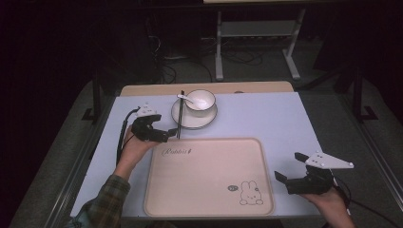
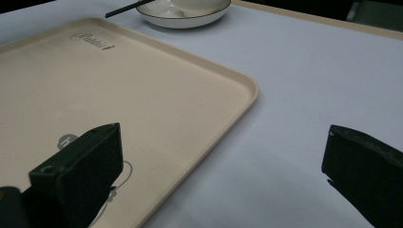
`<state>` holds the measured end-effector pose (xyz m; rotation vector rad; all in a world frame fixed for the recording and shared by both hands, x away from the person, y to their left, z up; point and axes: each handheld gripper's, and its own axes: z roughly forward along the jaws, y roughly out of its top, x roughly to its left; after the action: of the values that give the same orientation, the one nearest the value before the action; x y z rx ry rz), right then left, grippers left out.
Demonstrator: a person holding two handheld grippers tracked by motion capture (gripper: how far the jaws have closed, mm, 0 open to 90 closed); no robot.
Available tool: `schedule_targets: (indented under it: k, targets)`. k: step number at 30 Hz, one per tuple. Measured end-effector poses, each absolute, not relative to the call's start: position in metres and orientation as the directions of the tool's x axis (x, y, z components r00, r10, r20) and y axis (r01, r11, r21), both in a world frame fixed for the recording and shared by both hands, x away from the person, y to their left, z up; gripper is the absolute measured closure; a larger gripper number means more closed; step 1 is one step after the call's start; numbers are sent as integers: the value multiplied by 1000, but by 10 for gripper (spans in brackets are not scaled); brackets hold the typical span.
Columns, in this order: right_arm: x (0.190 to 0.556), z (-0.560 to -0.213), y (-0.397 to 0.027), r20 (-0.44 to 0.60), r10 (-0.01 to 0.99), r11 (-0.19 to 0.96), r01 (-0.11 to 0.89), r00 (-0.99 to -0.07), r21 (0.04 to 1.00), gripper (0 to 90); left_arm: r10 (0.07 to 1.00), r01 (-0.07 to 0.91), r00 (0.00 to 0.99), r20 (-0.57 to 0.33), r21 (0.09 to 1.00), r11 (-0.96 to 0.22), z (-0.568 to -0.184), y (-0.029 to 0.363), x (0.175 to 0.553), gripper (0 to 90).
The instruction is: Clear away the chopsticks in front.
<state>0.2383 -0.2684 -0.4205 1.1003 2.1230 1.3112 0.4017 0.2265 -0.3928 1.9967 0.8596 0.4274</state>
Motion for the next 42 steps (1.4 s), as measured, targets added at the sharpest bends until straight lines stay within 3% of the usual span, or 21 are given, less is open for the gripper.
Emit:
schedule_targets:
  k: [10,17,33,42]
  targets:
    - [240,-420,-267,66,789,238,402,-611,884,0,744,464,666,-64,816,-345,-400,217,437,154]
    - [240,-421,-269,73,786,235,405,-615,884,0,759,507,643,-102,799,-323,-407,206,457,283]
    - [241,-421,-270,88,781,220,404,-618,888,0,784,532,619,-43,757,-379,-422,189,484,570]
    - [242,-420,-271,92,781,215,404,-618,889,0,799,547,601,-22,740,-391,-428,184,485,628]
